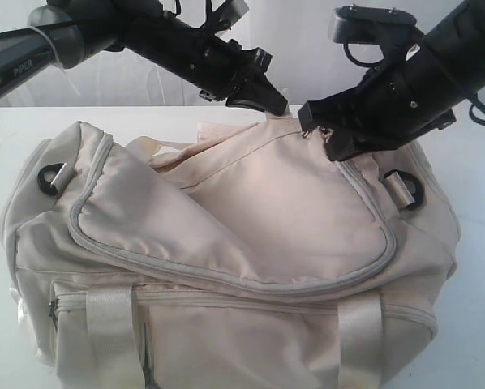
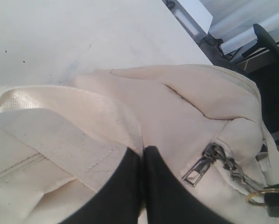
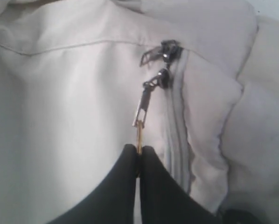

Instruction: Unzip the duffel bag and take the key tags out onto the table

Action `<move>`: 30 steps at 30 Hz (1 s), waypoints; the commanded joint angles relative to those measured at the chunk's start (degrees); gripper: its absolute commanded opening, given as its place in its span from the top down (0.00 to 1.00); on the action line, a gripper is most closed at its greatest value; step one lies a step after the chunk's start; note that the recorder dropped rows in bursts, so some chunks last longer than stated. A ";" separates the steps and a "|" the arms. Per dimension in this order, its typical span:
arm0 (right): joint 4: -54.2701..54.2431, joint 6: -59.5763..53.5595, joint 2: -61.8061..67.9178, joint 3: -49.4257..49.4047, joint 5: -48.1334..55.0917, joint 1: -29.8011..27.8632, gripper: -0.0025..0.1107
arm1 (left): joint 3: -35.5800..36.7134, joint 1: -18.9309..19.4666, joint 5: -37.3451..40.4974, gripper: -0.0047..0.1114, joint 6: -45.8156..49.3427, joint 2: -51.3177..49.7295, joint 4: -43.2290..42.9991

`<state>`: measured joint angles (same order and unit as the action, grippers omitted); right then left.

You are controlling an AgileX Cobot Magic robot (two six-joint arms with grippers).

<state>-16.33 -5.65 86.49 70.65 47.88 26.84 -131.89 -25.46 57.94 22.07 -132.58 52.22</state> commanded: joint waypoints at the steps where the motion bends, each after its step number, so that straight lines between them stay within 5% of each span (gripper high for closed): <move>1: 5.67 1.91 -1.83 0.06 5.11 -0.20 0.98 | -0.78 0.25 1.55 0.96 -0.43 1.20 1.68; 17: 6.87 -0.17 -5.69 -0.06 16.48 -0.20 0.98 | -0.78 0.25 -1.66 0.96 -1.28 1.20 1.44; 30: 8.62 -1.12 -5.76 -1.57 16.27 -0.20 0.98 | -0.78 0.25 -10.71 0.96 -1.28 1.20 1.33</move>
<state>-8.93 -5.43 81.76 70.53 59.73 26.84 -131.89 -26.05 53.25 21.09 -132.44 52.32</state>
